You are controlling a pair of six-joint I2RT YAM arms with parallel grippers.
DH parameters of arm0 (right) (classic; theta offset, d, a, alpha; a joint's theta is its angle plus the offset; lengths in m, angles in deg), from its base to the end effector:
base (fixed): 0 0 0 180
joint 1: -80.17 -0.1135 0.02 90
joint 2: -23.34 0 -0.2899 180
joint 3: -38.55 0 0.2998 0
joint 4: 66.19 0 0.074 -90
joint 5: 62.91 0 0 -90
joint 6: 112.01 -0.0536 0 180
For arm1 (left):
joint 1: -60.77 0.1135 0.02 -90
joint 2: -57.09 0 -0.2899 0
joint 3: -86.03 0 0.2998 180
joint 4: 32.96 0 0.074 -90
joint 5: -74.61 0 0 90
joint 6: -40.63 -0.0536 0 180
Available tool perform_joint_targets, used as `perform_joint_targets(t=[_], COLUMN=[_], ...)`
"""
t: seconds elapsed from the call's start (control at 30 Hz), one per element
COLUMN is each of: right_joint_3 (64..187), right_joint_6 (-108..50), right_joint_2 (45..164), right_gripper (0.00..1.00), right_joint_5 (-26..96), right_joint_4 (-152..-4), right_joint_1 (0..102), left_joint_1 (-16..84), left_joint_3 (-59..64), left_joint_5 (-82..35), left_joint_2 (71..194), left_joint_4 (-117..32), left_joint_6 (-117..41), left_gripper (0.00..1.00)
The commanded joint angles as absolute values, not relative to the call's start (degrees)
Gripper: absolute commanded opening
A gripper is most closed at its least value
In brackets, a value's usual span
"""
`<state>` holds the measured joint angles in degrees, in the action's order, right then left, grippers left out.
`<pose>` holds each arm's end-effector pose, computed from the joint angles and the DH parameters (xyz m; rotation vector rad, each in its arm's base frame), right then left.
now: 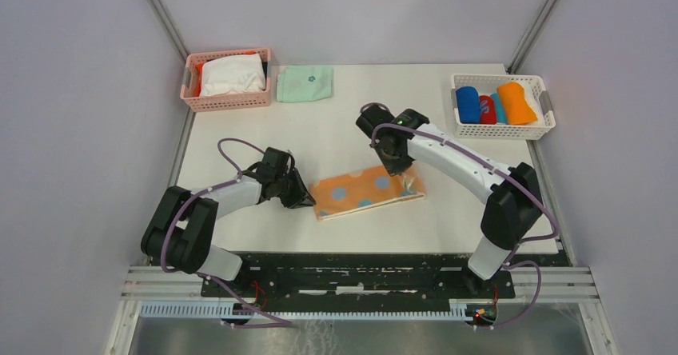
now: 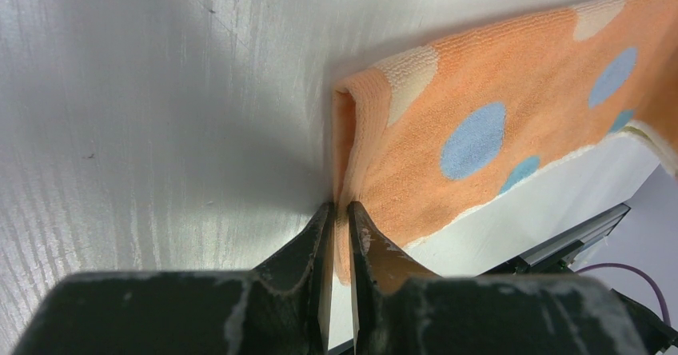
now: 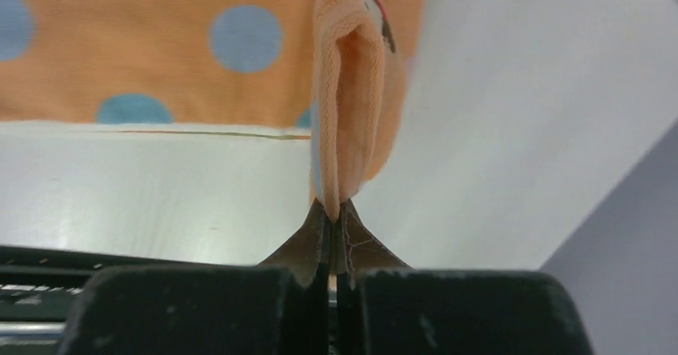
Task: Roll the towels
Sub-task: Fold the towel at the center of the board.
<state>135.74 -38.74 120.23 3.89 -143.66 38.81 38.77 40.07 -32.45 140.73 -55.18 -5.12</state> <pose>0.3006 0.2365 0.2827 -0.5211 2.6824 -0.3411 0.2611 -0.1225 0.1100 -0.4240 2.7337 -0.7534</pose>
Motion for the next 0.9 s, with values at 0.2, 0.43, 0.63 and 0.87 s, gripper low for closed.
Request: perform_joint_targets(t=[0.2, 0.43, 0.63, 0.87], right_joint_3=[146.6, 152.8, 155.4, 153.9], right_joint_6=[-48.7, -51.7, -53.3, -54.1], right_joint_2=[129.9, 136.0, 139.7, 142.1], right_gripper=[0.01, 0.03, 0.06, 0.12], right_joint_5=[19.6, 19.7, 18.9, 18.0], right_joint_4=[-138.0, -138.3, -137.4, -132.8], right_joint_1=[29.3, 24.9, 23.3, 23.1], left_joint_1=[38.3, 38.1, 37.8, 37.6], left_joint_3=[40.1, 40.2, 40.0, 40.5], left_joint_5=[-29.5, -29.3, -29.4, -29.1], left_joint_2=[140.8, 140.4, 140.4, 140.1], left_joint_4=[-57.3, -57.4, -57.5, -57.4], left_joint_6=[-4.4, -4.3, -4.1, -3.9], left_gripper=[0.19, 0.19, 0.19, 0.19])
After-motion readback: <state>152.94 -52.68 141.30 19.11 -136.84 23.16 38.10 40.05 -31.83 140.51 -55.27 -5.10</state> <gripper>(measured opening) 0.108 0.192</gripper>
